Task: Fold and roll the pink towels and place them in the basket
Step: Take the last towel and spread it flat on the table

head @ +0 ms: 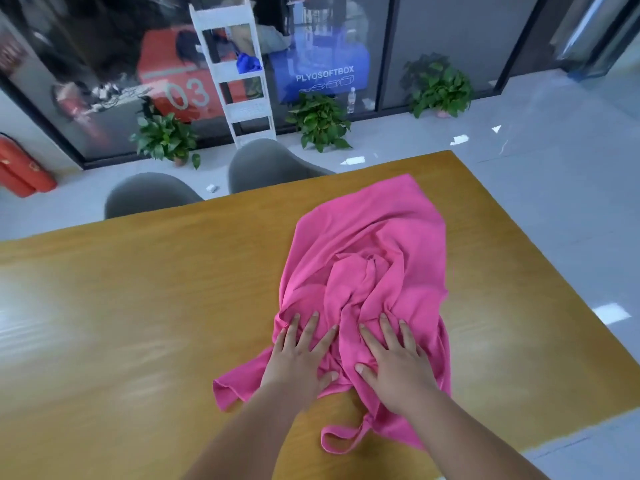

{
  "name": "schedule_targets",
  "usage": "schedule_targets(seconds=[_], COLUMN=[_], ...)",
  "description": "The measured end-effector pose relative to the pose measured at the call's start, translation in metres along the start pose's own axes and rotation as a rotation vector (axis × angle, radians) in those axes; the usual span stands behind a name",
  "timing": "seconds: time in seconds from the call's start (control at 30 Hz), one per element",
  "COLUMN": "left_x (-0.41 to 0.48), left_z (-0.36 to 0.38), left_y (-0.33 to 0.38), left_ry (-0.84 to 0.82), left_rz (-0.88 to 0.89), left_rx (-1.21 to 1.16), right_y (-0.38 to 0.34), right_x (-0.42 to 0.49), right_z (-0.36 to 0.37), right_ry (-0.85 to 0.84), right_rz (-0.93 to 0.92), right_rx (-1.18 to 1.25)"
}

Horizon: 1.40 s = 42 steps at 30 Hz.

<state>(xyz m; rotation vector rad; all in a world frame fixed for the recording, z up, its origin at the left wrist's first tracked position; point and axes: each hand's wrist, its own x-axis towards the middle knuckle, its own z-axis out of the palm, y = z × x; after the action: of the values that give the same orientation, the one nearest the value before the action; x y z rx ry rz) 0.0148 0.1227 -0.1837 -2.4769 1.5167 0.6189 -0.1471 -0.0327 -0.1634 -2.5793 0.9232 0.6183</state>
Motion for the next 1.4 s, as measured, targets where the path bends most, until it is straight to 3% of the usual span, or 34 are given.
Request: schedule_targets(seconds=[0.83, 1.23, 1.4], left_x=[-0.261, -0.324, -0.332], left_z=[0.100, 0.120, 0.123], left_y=[-0.261, -0.326, -0.327], left_ry=[0.084, 0.125, 0.375], left_rz=[-0.394, -0.614, -0.550], left_rx=[-0.245, -0.269, -0.243], right_y=[-0.337, -0.396, -0.386], right_x=[-0.025, -0.057, -0.066], right_z=[0.075, 0.086, 0.096], right_ry=[-0.162, -0.057, -0.023], right_rz=[-0.417, -0.653, -0.636], right_rx=[-0.226, -0.242, -0.236])
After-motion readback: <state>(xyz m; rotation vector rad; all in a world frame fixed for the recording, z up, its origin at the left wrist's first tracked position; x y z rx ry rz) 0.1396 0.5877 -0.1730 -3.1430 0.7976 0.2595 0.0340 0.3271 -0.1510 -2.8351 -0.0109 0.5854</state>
